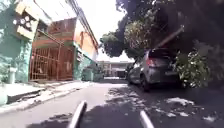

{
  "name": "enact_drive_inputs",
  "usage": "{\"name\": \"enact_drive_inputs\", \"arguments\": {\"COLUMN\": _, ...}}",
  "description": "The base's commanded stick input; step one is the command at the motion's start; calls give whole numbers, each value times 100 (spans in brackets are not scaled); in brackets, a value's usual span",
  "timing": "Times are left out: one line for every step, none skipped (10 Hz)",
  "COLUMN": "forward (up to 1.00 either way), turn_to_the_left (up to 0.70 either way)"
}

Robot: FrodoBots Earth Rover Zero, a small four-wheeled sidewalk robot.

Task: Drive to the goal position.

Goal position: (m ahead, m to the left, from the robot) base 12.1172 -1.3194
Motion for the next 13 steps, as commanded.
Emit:
{"name": "enact_drive_inputs", "arguments": {"forward": 100, "turn_to_the_left": 0}}
{"name": "enact_drive_inputs", "arguments": {"forward": 100, "turn_to_the_left": 0}}
{"name": "enact_drive_inputs", "arguments": {"forward": 100, "turn_to_the_left": 0}}
{"name": "enact_drive_inputs", "arguments": {"forward": 100, "turn_to_the_left": 0}}
{"name": "enact_drive_inputs", "arguments": {"forward": 100, "turn_to_the_left": -23}}
{"name": "enact_drive_inputs", "arguments": {"forward": 100, "turn_to_the_left": -40}}
{"name": "enact_drive_inputs", "arguments": {"forward": 100, "turn_to_the_left": -31}}
{"name": "enact_drive_inputs", "arguments": {"forward": 100, "turn_to_the_left": -14}}
{"name": "enact_drive_inputs", "arguments": {"forward": 100, "turn_to_the_left": 0}}
{"name": "enact_drive_inputs", "arguments": {"forward": 100, "turn_to_the_left": 0}}
{"name": "enact_drive_inputs", "arguments": {"forward": 100, "turn_to_the_left": 0}}
{"name": "enact_drive_inputs", "arguments": {"forward": 100, "turn_to_the_left": 0}}
{"name": "enact_drive_inputs", "arguments": {"forward": 100, "turn_to_the_left": 0}}
